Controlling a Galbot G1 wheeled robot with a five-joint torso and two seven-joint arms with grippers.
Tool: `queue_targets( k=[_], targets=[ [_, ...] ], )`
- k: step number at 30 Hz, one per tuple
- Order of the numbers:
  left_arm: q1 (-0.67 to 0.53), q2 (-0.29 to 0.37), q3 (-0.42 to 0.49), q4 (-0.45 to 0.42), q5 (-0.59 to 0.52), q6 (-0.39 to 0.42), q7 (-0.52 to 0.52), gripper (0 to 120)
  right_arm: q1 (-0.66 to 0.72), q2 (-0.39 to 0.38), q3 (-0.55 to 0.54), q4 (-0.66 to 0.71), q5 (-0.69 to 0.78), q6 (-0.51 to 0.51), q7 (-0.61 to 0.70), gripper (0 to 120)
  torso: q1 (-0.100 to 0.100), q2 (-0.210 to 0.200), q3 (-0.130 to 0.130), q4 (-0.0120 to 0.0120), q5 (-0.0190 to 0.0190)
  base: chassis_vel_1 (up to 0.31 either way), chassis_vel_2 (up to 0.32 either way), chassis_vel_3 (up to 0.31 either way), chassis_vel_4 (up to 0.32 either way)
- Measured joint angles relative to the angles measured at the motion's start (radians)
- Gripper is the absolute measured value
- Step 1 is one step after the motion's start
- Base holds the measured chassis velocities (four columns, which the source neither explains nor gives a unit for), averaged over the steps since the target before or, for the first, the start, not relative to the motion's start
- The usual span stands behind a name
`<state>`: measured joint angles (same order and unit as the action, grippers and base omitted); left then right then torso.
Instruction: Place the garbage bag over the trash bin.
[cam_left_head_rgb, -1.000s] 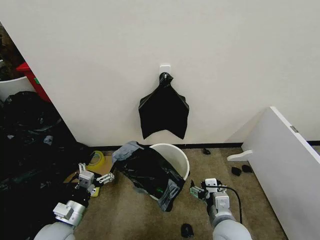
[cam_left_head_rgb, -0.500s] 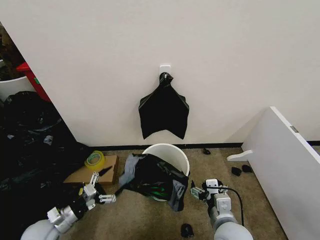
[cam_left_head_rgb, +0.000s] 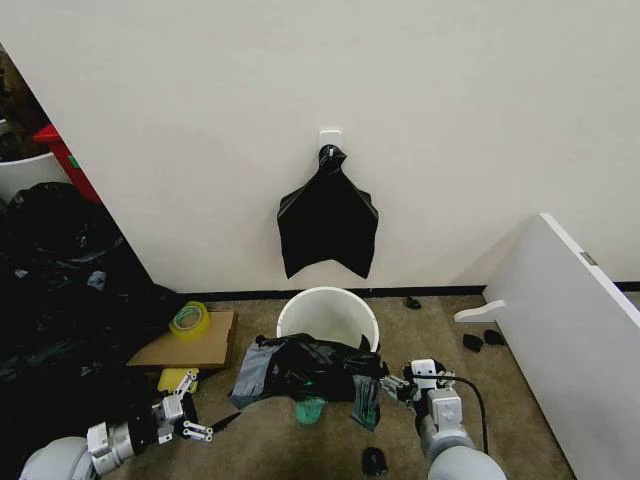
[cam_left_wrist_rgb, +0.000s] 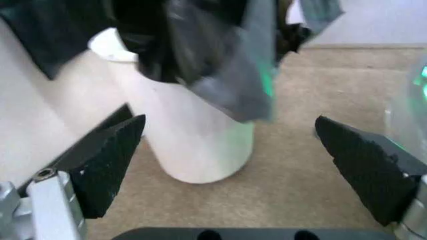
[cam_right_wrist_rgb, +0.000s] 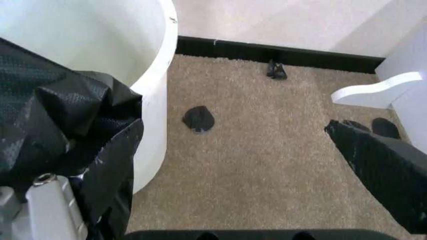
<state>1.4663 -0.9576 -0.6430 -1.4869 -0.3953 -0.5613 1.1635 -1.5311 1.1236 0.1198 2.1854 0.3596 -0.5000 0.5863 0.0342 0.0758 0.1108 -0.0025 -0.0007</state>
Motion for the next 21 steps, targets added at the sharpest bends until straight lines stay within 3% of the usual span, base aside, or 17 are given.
queue_targets(
  k=[10, 13, 15, 17, 21],
  targets=[
    [-0.069, -0.016, -0.022, 0.085, 0.027, -0.013, 0.303, 100, 0.013, 0.004, -0.003, -0.016, -0.002, 0.003, -0.002, 100, 0.0, 0.0, 0.0, 0.0, 0.0001, 0.0, 0.0, 0.0, 0.0],
    [-0.078, -0.013, -0.029, 0.096, -0.023, -0.013, 0.286, 100, 0.011, 0.001, -0.003, -0.014, -0.003, 0.008, -0.001, 100, 0.0, 0.0, 0.0, 0.0001, -0.0001, 0.0, 0.0, 0.0, 0.0],
    [-0.077, -0.008, -0.04, 0.086, -0.115, -0.006, 0.24, 100, 0.001, -0.005, 0.0, -0.001, -0.017, 0.027, 0.0, 100, 0.0, 0.0, 0.0, 0.0001, 0.0001, 0.0, 0.0, 0.0, 0.0],
    [-0.06, -0.012, -0.065, 0.034, -0.223, 0.011, 0.205, 100, -0.032, -0.017, 0.006, 0.038, -0.055, 0.067, 0.0, 100, 0.0, 0.0, 0.0, -0.0001, 0.0002, 0.0, 0.0, 0.0, 0.0],
    [-0.031, -0.026, -0.086, -0.04, -0.289, 0.015, 0.143, 100, -0.082, -0.035, 0.006, 0.11, -0.069, 0.097, 0.004, 100, 0.0, 0.0, 0.0, 0.0001, 0.0002, 0.0, 0.0, 0.0, 0.0]
  ],
)
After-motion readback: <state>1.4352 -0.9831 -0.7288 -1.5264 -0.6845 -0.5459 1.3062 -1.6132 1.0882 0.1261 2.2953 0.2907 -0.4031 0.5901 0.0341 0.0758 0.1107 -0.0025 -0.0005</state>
